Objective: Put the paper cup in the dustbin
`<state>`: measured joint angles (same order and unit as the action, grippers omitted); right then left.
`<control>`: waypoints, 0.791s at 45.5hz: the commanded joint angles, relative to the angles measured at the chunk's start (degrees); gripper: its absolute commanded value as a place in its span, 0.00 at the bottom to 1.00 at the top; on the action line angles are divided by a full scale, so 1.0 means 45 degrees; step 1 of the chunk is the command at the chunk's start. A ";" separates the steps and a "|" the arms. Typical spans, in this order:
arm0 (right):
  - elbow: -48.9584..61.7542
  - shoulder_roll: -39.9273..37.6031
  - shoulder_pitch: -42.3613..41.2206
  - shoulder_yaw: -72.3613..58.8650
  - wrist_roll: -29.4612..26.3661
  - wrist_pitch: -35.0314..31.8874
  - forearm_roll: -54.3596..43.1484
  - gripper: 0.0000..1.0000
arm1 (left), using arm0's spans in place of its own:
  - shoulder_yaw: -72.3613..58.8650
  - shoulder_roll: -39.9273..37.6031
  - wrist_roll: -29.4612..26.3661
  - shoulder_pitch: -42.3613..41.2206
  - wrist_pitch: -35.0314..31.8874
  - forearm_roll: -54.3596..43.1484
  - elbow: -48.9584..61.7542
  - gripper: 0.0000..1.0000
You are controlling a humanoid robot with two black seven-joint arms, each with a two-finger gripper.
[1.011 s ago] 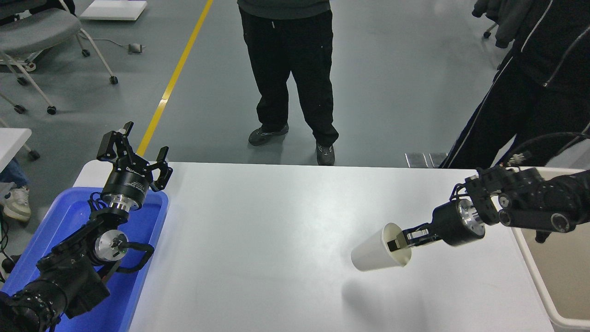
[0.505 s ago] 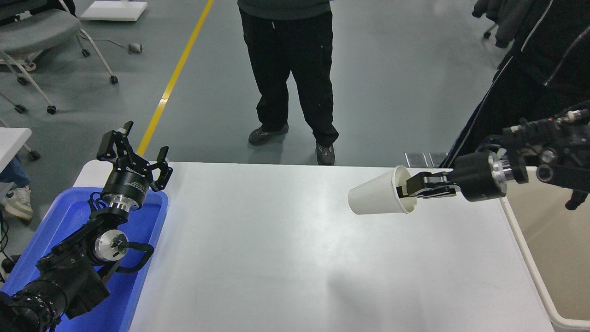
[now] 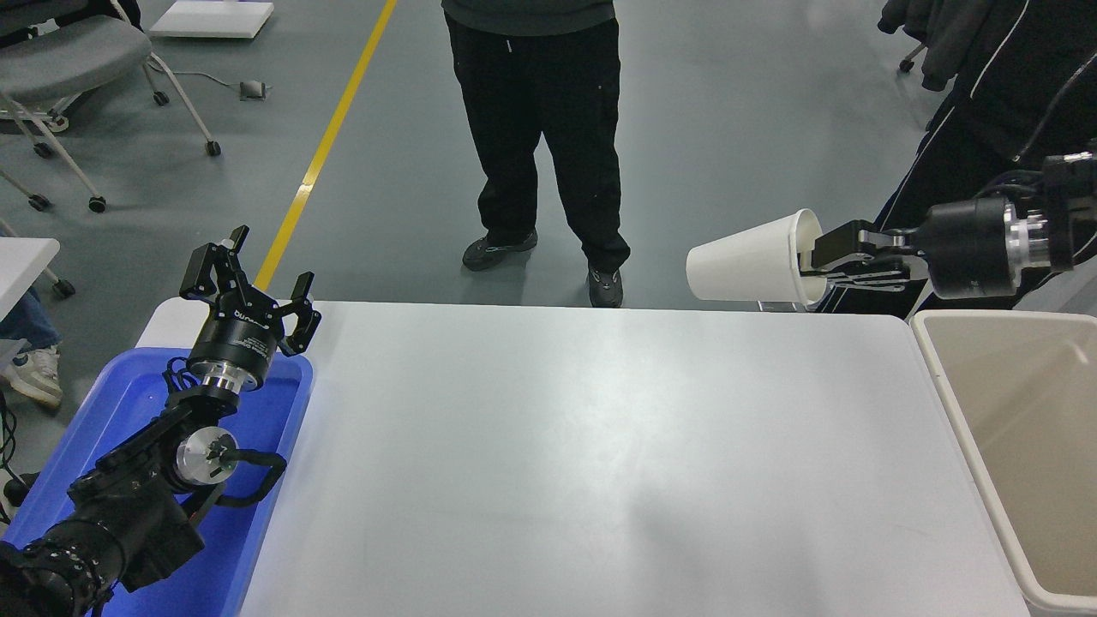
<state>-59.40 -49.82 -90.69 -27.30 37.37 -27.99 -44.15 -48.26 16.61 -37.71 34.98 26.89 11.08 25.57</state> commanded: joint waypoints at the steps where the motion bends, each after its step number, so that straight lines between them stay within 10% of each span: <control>1: 0.3587 0.0016 0.1128 0.0070 -0.0004 -0.0070 0.1139 0.00 | 0.0002 0.0001 0.0000 0.0001 0.0000 -0.0001 0.0001 1.00; 23: 1.3238 0.2145 0.5621 0.0207 -0.0472 0.0106 0.4771 0.00 | 0.0002 0.0001 0.0000 0.0001 0.0000 -0.0001 0.0001 1.00; 36: 1.3982 0.2146 0.7145 0.0694 -0.4571 0.1589 0.5983 0.00 | 0.0002 0.0001 0.0000 0.0001 0.0000 -0.0001 0.0001 1.00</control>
<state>-2.47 -41.12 -64.77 -26.22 29.36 -25.53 -21.79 -48.23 16.61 -37.71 34.98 26.90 11.07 25.57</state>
